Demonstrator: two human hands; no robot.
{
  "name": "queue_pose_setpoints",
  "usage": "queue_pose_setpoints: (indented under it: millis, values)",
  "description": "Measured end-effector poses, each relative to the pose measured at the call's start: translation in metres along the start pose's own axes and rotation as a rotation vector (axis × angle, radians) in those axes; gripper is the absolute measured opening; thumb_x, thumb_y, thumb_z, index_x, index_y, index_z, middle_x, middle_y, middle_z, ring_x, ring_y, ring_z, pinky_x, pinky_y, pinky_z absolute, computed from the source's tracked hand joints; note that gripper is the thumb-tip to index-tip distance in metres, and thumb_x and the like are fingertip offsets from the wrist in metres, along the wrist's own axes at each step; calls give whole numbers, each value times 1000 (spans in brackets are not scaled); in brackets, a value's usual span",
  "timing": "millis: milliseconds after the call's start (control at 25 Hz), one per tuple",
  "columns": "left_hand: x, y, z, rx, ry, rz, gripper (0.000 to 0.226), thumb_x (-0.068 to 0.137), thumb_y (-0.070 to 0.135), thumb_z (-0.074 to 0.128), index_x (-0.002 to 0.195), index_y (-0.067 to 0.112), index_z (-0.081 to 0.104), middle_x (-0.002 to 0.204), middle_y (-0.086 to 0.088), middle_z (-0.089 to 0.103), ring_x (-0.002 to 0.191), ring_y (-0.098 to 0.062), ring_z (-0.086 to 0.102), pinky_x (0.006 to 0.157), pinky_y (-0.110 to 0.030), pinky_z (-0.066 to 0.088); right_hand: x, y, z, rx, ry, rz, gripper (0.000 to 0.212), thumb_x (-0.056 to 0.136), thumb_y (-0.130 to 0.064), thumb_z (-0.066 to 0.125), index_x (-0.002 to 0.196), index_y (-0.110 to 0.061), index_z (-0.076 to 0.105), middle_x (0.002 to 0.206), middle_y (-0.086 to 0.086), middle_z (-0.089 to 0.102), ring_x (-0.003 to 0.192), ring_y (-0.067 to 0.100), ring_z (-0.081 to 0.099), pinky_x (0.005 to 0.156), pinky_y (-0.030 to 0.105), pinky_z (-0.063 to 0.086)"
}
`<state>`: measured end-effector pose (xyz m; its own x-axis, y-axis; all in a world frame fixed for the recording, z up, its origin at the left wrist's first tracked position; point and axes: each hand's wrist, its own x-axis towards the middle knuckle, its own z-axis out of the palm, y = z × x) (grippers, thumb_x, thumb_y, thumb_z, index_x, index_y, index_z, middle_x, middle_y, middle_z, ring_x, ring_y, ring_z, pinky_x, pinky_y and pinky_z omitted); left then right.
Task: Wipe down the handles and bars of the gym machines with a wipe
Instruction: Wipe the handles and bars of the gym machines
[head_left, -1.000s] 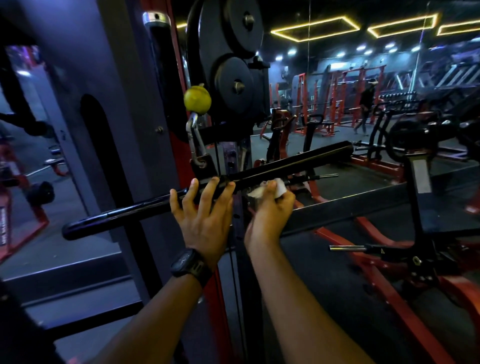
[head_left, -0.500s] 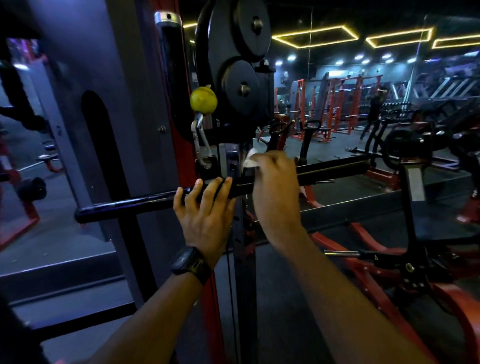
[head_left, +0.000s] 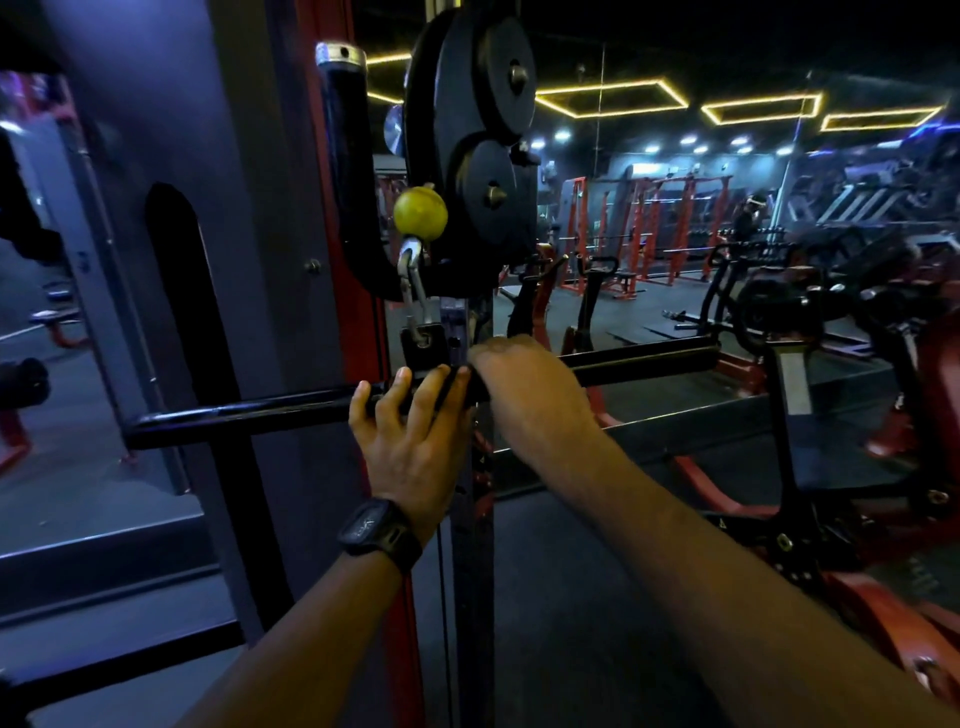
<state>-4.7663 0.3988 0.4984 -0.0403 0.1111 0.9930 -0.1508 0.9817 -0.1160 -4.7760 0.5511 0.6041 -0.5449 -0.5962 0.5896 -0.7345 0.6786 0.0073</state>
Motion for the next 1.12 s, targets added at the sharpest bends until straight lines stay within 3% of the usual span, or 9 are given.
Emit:
queue_pose_setpoints:
  millis: [120, 240, 320, 400, 520, 680, 840, 1000, 1120]
  values:
    - [1, 2, -2, 35, 10, -13, 36, 92, 36, 67, 127, 26, 60, 125, 3, 57, 114, -28, 51, 101, -58, 35, -1, 18, -1, 55, 34, 183, 26, 92, -10, 58, 118, -16, 58, 104, 5, 63, 98, 21, 61, 85, 34, 54]
    - [0, 7, -4, 24, -1, -11, 39, 90, 34, 70, 127, 25, 60, 124, 1, 59, 114, -29, 51, 101, -59, 34, -10, 12, 1, 76, 46, 34, 30, 94, -8, 55, 123, -15, 56, 119, 6, 60, 109, 21, 57, 93, 32, 49]
    - [2, 7, -5, 31, -2, -16, 36, 94, 37, 64, 128, 26, 58, 125, 2, 56, 114, -28, 51, 101, -58, 34, -9, 32, -4, 87, 13, 115, 24, 95, -12, 55, 118, -17, 57, 115, 4, 62, 96, 17, 60, 80, 26, 48]
    - [3, 8, -6, 32, 0, -28, 34, 96, 39, 60, 128, 27, 56, 125, 4, 53, 113, -27, 50, 102, -58, 34, -8, 53, -2, 115, 95, 239, 12, 94, -15, 58, 106, -17, 60, 98, 2, 65, 83, 13, 60, 71, 23, 46]
    - [1, 8, -5, 24, -7, -8, 33, 96, 38, 60, 128, 27, 58, 126, 2, 52, 114, -28, 50, 102, -59, 33, -19, 48, 3, 156, 67, 126, 20, 91, -11, 61, 110, -16, 63, 101, 3, 64, 94, 19, 62, 84, 34, 54]
    - [2, 4, -6, 32, -16, 4, 34, 96, 39, 61, 127, 27, 59, 125, 2, 54, 113, -29, 51, 101, -58, 35, -30, 76, -19, 169, 87, 290, 12, 93, -20, 57, 104, -19, 62, 98, 3, 61, 98, 21, 61, 82, 30, 49]
    - [3, 6, -5, 25, -11, -11, 31, 97, 39, 58, 125, 26, 61, 122, 0, 60, 111, -30, 51, 99, -59, 37, -40, 68, -14, 62, 94, 132, 33, 92, -7, 58, 124, -17, 58, 119, 6, 62, 113, 22, 56, 97, 36, 48]
    - [2, 5, -7, 9, -30, -20, 29, 98, 38, 57, 123, 24, 65, 120, -3, 64, 111, -33, 52, 100, -61, 36, -43, 104, -21, 52, 184, 415, 23, 91, -13, 60, 113, -18, 62, 108, 6, 65, 103, 23, 63, 87, 38, 54]
    - [2, 5, -7, 3, -29, -4, 30, 98, 38, 56, 125, 25, 62, 122, -2, 60, 111, -34, 52, 103, -60, 34, -52, 79, -11, 77, 121, 213, 33, 89, -17, 62, 122, -15, 59, 119, 5, 61, 114, 21, 55, 98, 35, 45]
